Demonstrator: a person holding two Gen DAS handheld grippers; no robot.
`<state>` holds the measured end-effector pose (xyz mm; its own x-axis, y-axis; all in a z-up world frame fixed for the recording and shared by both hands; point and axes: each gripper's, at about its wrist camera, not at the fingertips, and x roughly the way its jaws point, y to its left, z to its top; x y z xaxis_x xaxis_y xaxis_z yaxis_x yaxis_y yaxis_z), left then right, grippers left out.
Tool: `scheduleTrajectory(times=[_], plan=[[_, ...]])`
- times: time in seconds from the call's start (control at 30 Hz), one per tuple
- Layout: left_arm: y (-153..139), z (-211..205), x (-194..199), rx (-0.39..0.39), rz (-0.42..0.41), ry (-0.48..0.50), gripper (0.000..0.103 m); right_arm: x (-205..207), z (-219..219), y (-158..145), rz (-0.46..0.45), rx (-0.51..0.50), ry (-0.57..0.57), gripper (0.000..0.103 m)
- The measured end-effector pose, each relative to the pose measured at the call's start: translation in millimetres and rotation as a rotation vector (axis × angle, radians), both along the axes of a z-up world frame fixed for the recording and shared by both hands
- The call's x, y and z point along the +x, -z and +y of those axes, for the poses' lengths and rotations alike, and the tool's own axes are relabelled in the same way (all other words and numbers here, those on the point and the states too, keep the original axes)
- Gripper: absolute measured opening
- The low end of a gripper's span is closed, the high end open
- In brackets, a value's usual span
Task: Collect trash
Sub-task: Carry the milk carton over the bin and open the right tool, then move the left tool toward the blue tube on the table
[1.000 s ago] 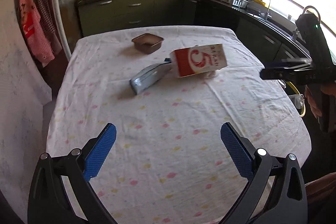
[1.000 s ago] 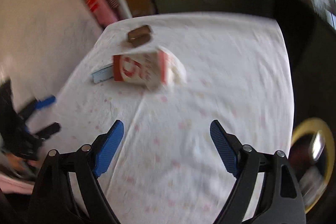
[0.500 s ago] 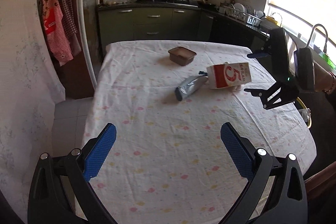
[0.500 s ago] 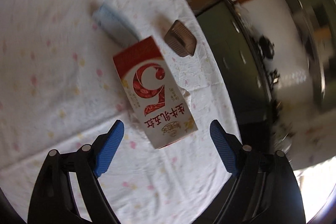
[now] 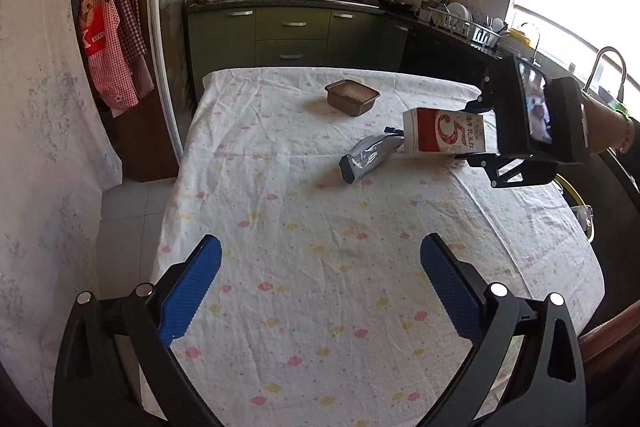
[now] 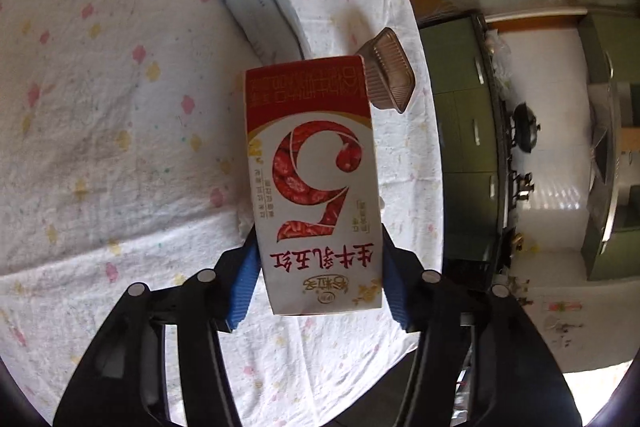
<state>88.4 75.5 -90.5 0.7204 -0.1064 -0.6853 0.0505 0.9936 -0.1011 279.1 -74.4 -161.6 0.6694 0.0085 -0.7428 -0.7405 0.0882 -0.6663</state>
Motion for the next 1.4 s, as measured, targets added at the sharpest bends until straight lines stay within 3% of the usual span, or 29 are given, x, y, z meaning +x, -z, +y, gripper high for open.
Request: scheduleTrajectory(times=[0.3, 0.5, 0.6, 0.7, 0.9, 1.17, 1.27, 1.4], plan=[[2.1, -3.5, -1.3, -0.009, 0.004, 0.012, 0.098, 3.6, -36.6, -46.9, 0.258, 0.312, 0.231, 0.051], [1.5, -12.6, -2.7, -0.013, 0.002, 0.034, 0.098, -20.9, -100.5, -67.0, 0.330, 0.517, 0.410, 0.051], [0.5, -20.0, -3.7, -0.017, 0.000, 0.055, 0.098, -32.6, -151.9, -75.2, 0.316, 0.613, 0.553, 0.051], [0.5, -29.6, -2.5, -0.011, 0.003, 0.078, 0.098, -41.5, -200.1, -76.9, 0.261, 0.645, 0.690, 0.051], [-0.6, -49.2, 1.3, 0.000, 0.010, 0.115, 0.098, -53.4, -290.8, -53.6, 0.186, 0.617, 0.979, 0.051], [-4.4, -79.2, 3.7, 0.033, 0.015, 0.170, 0.098, -42.3, -335.9, -8.3, 0.194, 0.556, 1.131, 0.052], [-4.7, -87.0, 3.6, 0.046, 0.018, 0.185, 0.098, -40.8, -345.9, -11.4, 0.142, 0.636, 1.175, 0.068], [-3.8, -96.3, 7.2, 0.059, 0.025, 0.205, 0.098, -54.5, -344.6, -19.6, 0.133, 0.725, 1.196, 0.068]])
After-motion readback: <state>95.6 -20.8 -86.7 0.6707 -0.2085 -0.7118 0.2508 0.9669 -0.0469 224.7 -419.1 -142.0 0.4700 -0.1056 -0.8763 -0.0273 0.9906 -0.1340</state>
